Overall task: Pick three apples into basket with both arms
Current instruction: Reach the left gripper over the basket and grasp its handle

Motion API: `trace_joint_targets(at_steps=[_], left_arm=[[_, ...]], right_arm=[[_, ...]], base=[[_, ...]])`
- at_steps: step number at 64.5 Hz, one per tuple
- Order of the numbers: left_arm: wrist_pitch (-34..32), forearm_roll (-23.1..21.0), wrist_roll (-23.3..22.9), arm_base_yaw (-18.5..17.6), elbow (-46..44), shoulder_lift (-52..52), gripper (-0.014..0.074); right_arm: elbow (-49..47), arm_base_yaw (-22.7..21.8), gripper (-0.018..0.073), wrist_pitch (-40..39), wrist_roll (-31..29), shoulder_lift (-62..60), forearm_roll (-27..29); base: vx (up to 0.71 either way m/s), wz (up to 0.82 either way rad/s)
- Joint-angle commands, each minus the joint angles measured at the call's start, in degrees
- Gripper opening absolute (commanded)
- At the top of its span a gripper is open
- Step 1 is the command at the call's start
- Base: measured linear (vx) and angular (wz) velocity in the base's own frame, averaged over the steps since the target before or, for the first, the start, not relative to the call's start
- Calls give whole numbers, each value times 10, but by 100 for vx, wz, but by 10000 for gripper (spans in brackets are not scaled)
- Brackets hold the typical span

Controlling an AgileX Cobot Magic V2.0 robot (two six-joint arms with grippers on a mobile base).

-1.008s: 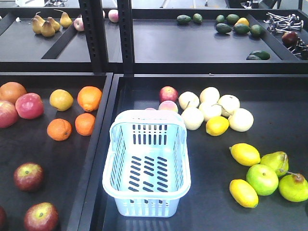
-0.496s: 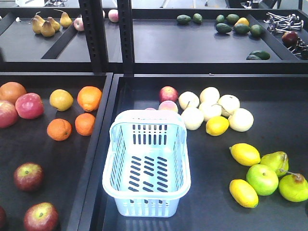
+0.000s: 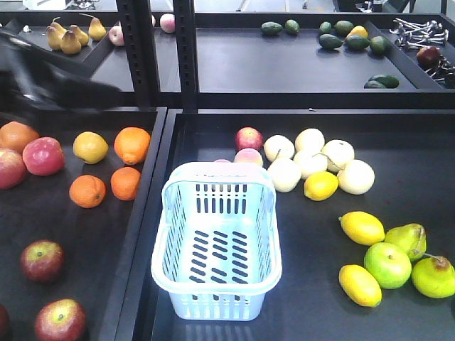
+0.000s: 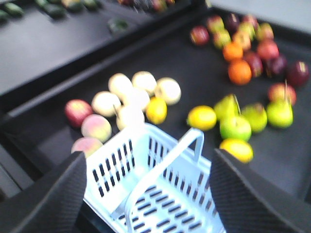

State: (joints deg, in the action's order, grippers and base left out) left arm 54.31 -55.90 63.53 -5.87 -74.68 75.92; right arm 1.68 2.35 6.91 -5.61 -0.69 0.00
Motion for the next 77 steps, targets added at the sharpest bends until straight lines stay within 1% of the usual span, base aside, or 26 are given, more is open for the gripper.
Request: trace_joint_targets(at_steps=[1, 3, 9, 17, 25, 29, 37, 64, 71, 77], left_arm=[[-23, 11, 51, -40, -33, 31, 518], [-27, 23, 72, -53, -39, 47, 514], [-40, 41, 108, -84, -51, 85, 512], [-75, 58, 131, -116, -66, 131, 512], [-112, 105, 137, -140, -86, 168, 512], [-119, 120, 135, -147, -89, 182, 512], [-114, 121, 135, -152, -89, 199, 512], [-110, 121, 135, -152, -89, 244, 512], [-95, 119, 135, -152, -89, 257, 512], [-95, 119, 135, -152, -89, 267, 512]], right_arm=[[7, 0, -4, -44, -3, -8, 0], [7, 0, -4, -44, -3, -8, 0], [7, 0, -4, -44, -3, -8, 0], [7, 0, -4, -44, -3, -8, 0], [7, 0, -4, -44, -3, -8, 0], [7, 0, -4, -44, -3, -8, 0], [7, 0, -4, -44, -3, -8, 0], [7, 0, -4, -44, -3, -8, 0], [7, 0, -4, -44, -3, -8, 0], [7, 0, -4, -44, -3, -8, 0]], base=[[0, 0], [0, 0], [0, 0], [0, 0], [0, 0], [0, 0], [0, 0], [0, 0], [0, 0], [0, 0]])
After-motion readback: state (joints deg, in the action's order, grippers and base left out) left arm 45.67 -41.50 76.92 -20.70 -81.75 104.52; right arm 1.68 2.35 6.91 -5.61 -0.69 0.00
